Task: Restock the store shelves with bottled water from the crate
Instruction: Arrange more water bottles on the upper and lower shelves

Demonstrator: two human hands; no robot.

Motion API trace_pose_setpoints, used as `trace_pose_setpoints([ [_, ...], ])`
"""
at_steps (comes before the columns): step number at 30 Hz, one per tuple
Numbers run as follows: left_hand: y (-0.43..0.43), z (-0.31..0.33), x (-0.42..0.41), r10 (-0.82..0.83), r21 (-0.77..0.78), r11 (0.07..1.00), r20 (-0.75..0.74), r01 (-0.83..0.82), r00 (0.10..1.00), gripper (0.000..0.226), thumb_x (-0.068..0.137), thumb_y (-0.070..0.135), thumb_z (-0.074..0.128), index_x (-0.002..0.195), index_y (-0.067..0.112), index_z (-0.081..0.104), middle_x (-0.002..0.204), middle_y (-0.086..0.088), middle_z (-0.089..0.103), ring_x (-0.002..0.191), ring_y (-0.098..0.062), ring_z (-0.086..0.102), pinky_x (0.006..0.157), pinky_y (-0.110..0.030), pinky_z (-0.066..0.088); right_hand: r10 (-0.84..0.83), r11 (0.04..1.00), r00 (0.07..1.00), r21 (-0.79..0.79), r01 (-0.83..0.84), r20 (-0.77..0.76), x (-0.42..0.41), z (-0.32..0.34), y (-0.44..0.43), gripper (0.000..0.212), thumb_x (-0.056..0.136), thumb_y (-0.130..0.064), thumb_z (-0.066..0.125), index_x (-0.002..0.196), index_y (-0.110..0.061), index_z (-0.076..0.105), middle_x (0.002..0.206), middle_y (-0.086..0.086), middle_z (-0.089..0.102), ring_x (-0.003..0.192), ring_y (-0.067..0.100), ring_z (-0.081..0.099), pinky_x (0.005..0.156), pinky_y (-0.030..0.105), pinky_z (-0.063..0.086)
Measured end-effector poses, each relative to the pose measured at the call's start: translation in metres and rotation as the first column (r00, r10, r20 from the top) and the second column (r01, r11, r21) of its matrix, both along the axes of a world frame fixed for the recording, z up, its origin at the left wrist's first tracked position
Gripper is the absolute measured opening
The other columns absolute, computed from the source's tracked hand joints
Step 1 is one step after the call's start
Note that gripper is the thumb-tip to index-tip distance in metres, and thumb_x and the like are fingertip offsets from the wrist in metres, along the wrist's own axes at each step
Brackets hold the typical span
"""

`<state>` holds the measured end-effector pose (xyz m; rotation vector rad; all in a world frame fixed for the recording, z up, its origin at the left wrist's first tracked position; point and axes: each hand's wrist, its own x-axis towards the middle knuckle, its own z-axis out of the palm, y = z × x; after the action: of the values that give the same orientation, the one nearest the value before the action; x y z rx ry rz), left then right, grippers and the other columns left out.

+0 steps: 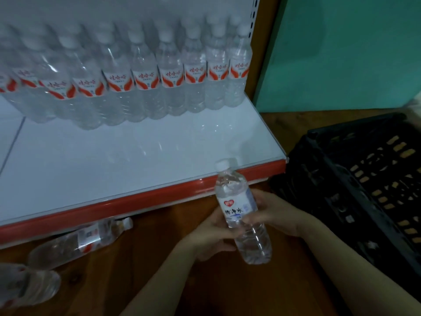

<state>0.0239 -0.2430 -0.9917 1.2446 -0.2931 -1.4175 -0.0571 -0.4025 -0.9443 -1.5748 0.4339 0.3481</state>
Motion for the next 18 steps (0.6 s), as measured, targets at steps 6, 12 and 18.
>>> trace_pose_setpoints([
  [6, 0.021, 0.073, 0.025, 0.128, -0.107, 0.988, 0.146, -0.113, 0.981, 0.064, 0.072, -0.003, 0.072, 0.127, 0.022, 0.051, 0.118, -0.010, 0.065, 0.106, -0.027, 0.064, 0.087, -0.046, 0.053, -0.030, 0.993, 0.987, -0.105, 0.047, 0.156, 0.021, 0.063, 0.019, 0.068, 0.061, -0.032, 0.080, 0.124, -0.030, 0.054, 0.121, -0.001, 0.064, 0.112, 0.019, 0.061, 0.095, 0.044, 0.050],
  [12, 0.052, 0.168, 0.056, 0.211, -0.121, 0.977, 0.468, -0.175, 0.858, 0.068, 0.072, 0.004, 0.075, 0.130, 0.029, 0.048, 0.108, -0.007, 0.069, 0.098, -0.023, 0.067, 0.083, -0.040, 0.056, -0.016, 0.964, 0.916, -0.238, 0.122, 0.402, 0.044, 0.144, 0.046, 0.051, 0.074, -0.023, 0.071, 0.120, -0.036, 0.054, 0.109, -0.003, 0.068, 0.100, 0.011, 0.065, 0.081, 0.024, 0.054],
  [18, 0.101, 0.248, 0.080, 0.267, -0.148, 0.962, 0.666, -0.228, 0.697, 0.072, 0.067, 0.014, 0.082, 0.128, 0.032, 0.049, 0.105, -0.007, 0.070, 0.095, -0.021, 0.068, 0.084, -0.043, 0.056, -0.052, 0.977, 0.782, -0.129, 0.167, 0.621, 0.071, 0.203, 0.092, 0.059, 0.064, -0.025, 0.070, 0.121, -0.027, 0.056, 0.098, 0.001, 0.073, 0.090, 0.016, 0.070, 0.074, 0.027, 0.057],
])
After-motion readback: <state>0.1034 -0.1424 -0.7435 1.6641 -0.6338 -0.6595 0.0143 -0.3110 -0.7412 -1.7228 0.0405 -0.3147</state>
